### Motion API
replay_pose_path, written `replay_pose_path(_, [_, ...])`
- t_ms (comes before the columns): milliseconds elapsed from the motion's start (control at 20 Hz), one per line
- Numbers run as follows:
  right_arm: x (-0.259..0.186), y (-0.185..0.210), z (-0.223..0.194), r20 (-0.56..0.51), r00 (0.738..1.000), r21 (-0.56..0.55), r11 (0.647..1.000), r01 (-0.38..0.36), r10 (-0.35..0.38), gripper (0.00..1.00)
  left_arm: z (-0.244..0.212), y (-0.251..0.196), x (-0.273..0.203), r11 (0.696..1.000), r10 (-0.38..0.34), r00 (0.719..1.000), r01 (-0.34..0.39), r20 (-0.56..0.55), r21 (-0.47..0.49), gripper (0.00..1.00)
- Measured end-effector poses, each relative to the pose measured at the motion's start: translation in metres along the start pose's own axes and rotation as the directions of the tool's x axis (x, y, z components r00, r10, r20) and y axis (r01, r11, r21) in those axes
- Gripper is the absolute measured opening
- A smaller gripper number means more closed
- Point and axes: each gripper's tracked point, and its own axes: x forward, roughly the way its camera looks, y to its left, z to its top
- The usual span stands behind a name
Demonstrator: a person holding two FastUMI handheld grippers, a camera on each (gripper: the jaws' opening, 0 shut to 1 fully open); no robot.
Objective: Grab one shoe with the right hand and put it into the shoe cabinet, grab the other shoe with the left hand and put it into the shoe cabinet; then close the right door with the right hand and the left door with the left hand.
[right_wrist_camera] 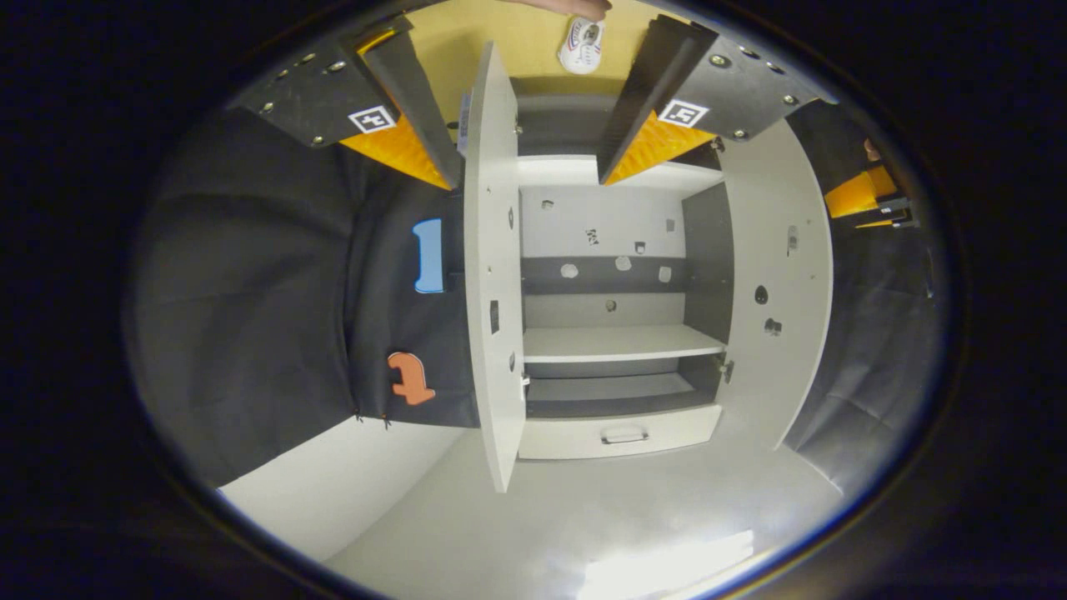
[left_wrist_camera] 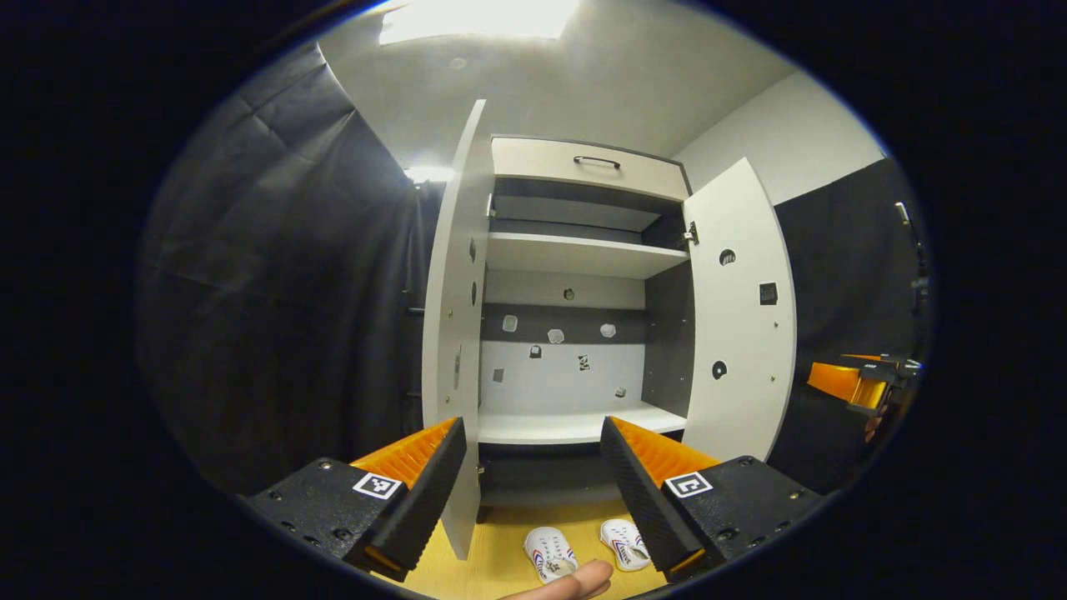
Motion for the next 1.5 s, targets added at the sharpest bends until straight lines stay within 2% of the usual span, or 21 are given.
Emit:
replay_pose_path(50, [-0.003, -0.001, 0.002, 0.004, 1.000, 0.002, 1.000, -0.005, 0.005, 0.94, 0.000, -0.003, -0.001, 1.000, -0.004, 1.000, 0.004, 0.002, -0.004, 0.99])
replay_pose_path(100, [-0.005, -0.002, 0.003, 0.005, 1.000, 0.004, 1.000, -0.010, 0.010, 0.98, 0.000, -0.004, -0.001, 1.000, -0.001, 1.000, 0.001, 0.003, -0.012, 0.99])
replay_pose_path(250, [-0.003, -0.003, -0.001, -0.014, 1.000, 0.008, 1.000, -0.025, 0.025, 0.98, 0.000, -0.005, -0.002, 1.000, 0.000, 1.000, 0.000, 0.015, -0.017, 0.99])
replay_pose_path(300, [-0.001, -0.003, -0.003, -0.021, 0.999, 0.006, 0.999, -0.032, 0.032, 0.94, -0.002, -0.008, -0.003, 1.000, -0.005, 1.000, 0.005, 0.012, -0.016, 0.99])
replay_pose_path(350, [-0.001, -0.004, -0.005, -0.027, 0.999, 0.001, 0.999, -0.035, 0.035, 0.98, -0.004, -0.009, -0.003, 1.000, -0.009, 1.000, 0.010, 0.009, -0.016, 0.99])
replay_pose_path(500, [0.001, -0.004, -0.010, -0.035, 0.999, 0.005, 0.999, -0.033, 0.034, 0.98, -0.005, -0.011, -0.004, 1.000, -0.015, 1.000, 0.016, 0.020, -0.009, 0.99])
replay_pose_path(550, [0.001, -0.003, -0.014, -0.044, 0.998, 0.022, 0.999, -0.044, 0.045, 0.94, -0.005, -0.012, -0.004, 1.000, -0.015, 0.999, 0.015, 0.030, -0.002, 0.99])
replay_pose_path(600, [0.002, 0.000, -0.021, -0.055, 0.997, 0.046, 0.997, -0.056, 0.058, 0.99, -0.008, -0.012, -0.006, 1.000, -0.017, 0.999, 0.017, 0.033, 0.000, 0.99])
replay_pose_path(700, [0.007, 0.013, -0.033, -0.067, 0.992, 0.076, 0.992, -0.098, 0.103, 0.98, -0.018, -0.014, -0.009, 1.000, -0.028, 0.999, 0.028, 0.021, -0.014, 0.99])
replay_pose_path(850, [0.019, 0.018, -0.063, -0.086, 0.989, 0.019, 0.993, -0.118, 0.119, 0.99, -0.035, -0.011, -0.011, 1.000, -0.021, 1.000, 0.021, 0.007, -0.020, 0.99])
replay_pose_path(1050, [0.026, 0.038, -0.126, -0.119, 0.983, -0.092, 0.985, -0.148, 0.137, 1.00, -0.055, 0.001, -0.019, 1.000, 0.006, 1.000, -0.006, 0.011, -0.015, 0.99])
replay_pose_path(1100, [0.030, 0.043, -0.148, -0.142, 0.980, -0.085, 0.985, -0.150, 0.136, 0.94, -0.061, 0.004, -0.022, 1.000, 0.011, 1.000, -0.011, 0.006, -0.016, 0.99])
replay_pose_path(1150, [0.034, 0.050, -0.172, -0.173, 0.976, -0.060, 0.987, -0.147, 0.134, 0.99, -0.069, 0.007, -0.023, 1.000, 0.015, 1.000, -0.016, -0.001, -0.021, 0.99])
replay_pose_path(1200, [0.037, 0.058, -0.199, -0.215, 0.967, -0.032, 0.988, -0.149, 0.139, 0.94, -0.075, 0.010, -0.025, 0.999, 0.018, 1.000, -0.019, -0.013, -0.028, 0.99])
replay_pose_path(1350, [0.049, 0.079, -0.283, -0.326, 0.932, -0.030, 0.983, -0.181, 0.161, 0.94, -0.093, 0.023, -0.028, 0.999, 0.029, 0.999, -0.030, -0.039, -0.041, 0.99])
replay_pose_path(1400, [0.053, 0.082, -0.307, -0.353, 0.923, -0.025, 0.984, -0.174, 0.154, 0.99, -0.097, 0.028, -0.029, 0.999, 0.035, 0.998, -0.037, -0.044, -0.035, 0.99])
replay_pose_path(1500, [0.057, 0.086, -0.355, -0.419, 0.896, -0.007, 0.986, -0.166, 0.148, 0.99, -0.105, 0.037, -0.028, 0.998, 0.050, 0.997, -0.051, -0.054, -0.021, 0.99])
